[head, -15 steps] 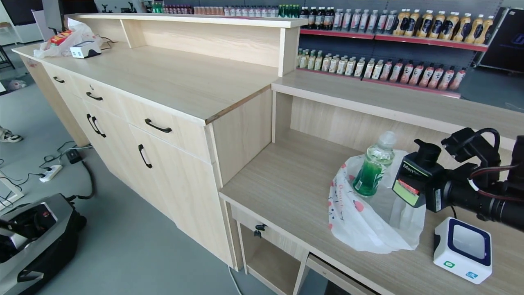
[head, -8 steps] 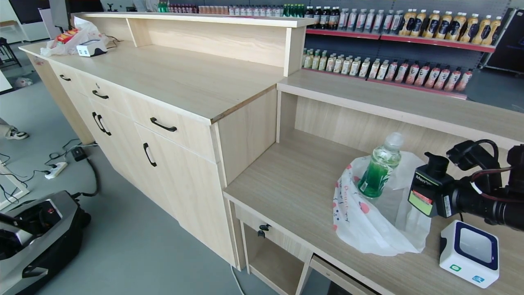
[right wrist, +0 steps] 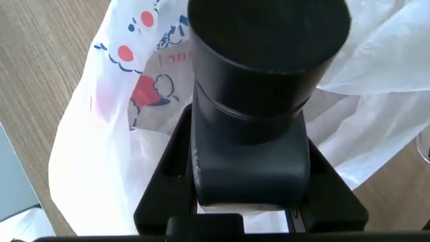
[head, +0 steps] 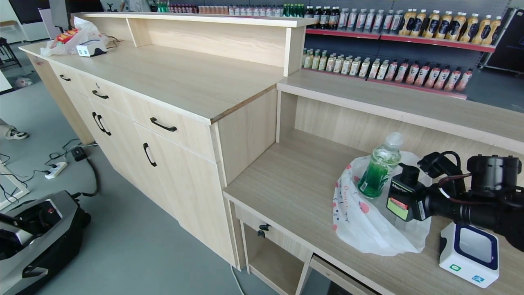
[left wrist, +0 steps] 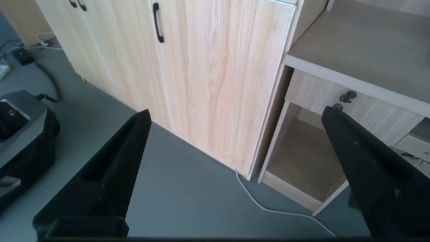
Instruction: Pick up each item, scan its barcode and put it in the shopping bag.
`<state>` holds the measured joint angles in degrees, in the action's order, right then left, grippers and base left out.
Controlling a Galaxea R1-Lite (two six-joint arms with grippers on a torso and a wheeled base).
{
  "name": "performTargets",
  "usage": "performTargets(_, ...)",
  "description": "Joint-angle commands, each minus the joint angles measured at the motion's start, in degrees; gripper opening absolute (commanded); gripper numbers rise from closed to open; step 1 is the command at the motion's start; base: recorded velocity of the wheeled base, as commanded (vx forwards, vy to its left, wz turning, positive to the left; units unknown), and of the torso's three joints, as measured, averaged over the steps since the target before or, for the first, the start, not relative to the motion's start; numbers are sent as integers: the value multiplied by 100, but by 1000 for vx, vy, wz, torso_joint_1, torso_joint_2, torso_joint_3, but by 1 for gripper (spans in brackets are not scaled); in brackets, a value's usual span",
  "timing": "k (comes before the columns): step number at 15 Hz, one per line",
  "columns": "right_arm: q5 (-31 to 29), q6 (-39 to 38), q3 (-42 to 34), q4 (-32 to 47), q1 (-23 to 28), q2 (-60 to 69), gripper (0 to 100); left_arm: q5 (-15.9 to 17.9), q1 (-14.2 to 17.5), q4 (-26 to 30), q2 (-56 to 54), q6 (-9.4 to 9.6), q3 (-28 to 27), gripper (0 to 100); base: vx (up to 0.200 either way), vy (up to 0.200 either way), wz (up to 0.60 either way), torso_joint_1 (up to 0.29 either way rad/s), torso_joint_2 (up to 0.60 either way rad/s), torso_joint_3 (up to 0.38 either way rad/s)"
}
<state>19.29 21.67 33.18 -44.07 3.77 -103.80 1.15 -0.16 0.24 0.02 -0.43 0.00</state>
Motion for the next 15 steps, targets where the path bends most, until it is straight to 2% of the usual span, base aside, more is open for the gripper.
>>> performTargets(1,181,12,39,-278,-69,-606,0,0,-2,2,6,-1,0,100,0,0,0,0,0,0)
performTargets(3,603,39,74,-708,-95,-922,0,0,-2,2,6,-1,0,100,0,0,0,0,0,0)
performTargets(6,778,329,109,-1113,-104,-1300,0,0,-2,2,6,-1,0,100,0,0,0,0,0,0)
performTargets(11,1446,557,153,-1983,-95,-1907,0,0,-2,2,6,-1,0,100,0,0,0,0,0,0)
performTargets(15,1543,548,241,-2290,-95,-2197,0,0,-2,2,6,-1,0,100,0,0,0,0,0,0)
